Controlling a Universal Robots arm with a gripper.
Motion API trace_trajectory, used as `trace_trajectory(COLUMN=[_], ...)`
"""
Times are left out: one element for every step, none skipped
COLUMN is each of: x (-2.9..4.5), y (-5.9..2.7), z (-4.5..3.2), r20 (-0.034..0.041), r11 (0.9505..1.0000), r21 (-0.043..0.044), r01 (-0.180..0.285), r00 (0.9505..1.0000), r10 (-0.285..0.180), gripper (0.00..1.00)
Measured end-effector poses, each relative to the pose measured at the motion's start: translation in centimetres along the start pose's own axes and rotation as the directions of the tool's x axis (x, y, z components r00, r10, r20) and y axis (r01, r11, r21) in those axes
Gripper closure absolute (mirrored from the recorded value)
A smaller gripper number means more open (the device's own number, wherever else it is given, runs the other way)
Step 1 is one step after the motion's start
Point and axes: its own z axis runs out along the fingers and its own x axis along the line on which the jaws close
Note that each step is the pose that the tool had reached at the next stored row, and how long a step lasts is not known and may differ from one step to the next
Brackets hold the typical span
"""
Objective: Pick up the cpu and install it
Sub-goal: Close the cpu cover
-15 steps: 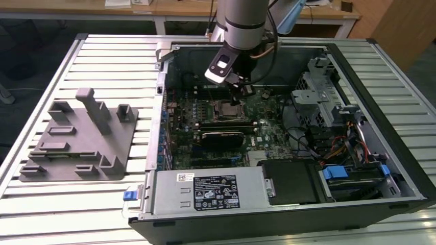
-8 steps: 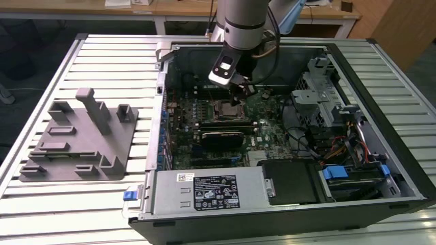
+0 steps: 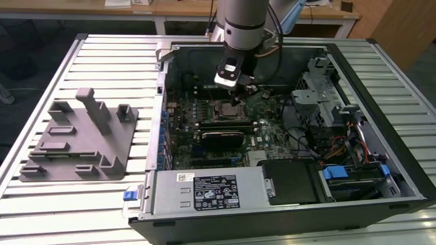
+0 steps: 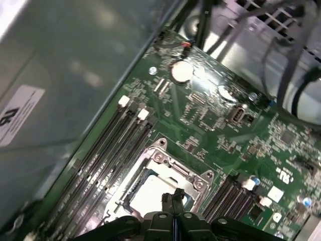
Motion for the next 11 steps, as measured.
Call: trace_trajectory(x=[0.0,0.0,0.0,0.0,0.0,0.0,0.0,0.0,0.0,0.0,0.0], y=[0.0,0.0,0.0,0.0,0.0,0.0,0.0,0.0,0.0,0.0,0.0], z=[0.01,0.02,0.03,0.04,0.05,0.05,0.06,0.07,0.07,0.08,0.08], r20=[-0.0001,-0.0002,-0.0003,-0.0004,-0.0005,-0.0006,-0.0006,-0.0007,-0.0007,-0.0007,-0.0008], r11=[0.9998,0.9993,0.9985,0.9974,0.9959,0.9941,0.9919,0.9895,0.9867,0.9837,0.9803], r21=[-0.0005,-0.0009,-0.0014,-0.0018,-0.0024,-0.0028,-0.0033,-0.0038,-0.0043,-0.0047,-0.0051], r01=[0.018,0.036,0.054,0.071,0.091,0.109,0.127,0.144,0.162,0.18,0.198], r00=[0.9998,0.9993,0.9985,0.9974,0.9959,0.9941,0.9919,0.9895,0.9867,0.9837,0.9803], r10=[-0.018,-0.036,-0.054,-0.071,-0.091,-0.109,-0.127,-0.144,-0.162,-0.18,-0.198], gripper=[0.89,0.89,0.89,0.89,0.89,0.89,0.89,0.89,0.89,0.89,0.89])
